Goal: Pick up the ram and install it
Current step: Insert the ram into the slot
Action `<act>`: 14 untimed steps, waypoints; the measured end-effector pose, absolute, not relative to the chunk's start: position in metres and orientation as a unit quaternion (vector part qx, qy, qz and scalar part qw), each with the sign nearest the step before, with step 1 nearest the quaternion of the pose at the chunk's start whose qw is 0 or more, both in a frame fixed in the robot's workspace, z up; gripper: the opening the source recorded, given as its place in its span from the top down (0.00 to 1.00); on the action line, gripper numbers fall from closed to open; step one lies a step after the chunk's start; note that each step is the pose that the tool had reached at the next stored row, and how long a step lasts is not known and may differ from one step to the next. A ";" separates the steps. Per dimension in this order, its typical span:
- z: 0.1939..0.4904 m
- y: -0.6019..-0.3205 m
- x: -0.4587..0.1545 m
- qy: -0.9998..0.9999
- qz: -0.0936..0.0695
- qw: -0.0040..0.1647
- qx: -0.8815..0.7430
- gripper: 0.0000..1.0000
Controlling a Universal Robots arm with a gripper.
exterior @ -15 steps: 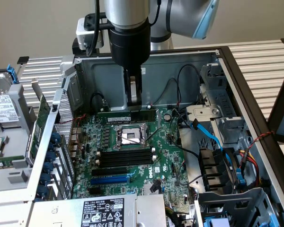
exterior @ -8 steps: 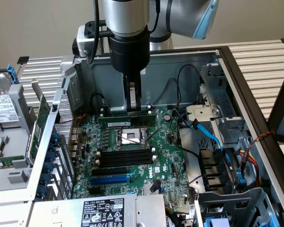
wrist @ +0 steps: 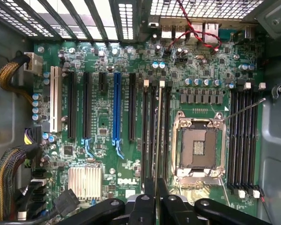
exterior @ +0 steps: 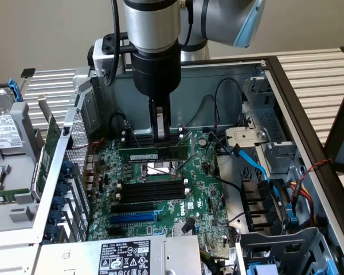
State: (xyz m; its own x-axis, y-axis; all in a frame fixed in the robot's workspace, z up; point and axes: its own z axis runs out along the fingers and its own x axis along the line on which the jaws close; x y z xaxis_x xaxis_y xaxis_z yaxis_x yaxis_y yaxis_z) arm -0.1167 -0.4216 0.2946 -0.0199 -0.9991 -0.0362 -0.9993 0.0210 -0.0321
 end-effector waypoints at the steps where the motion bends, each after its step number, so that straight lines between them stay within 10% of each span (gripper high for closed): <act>1: 0.293 -0.422 -0.117 0.714 0.001 0.024 -0.700 0.86; 14: 0.275 -0.422 -0.120 0.714 -0.002 0.022 -0.700 0.86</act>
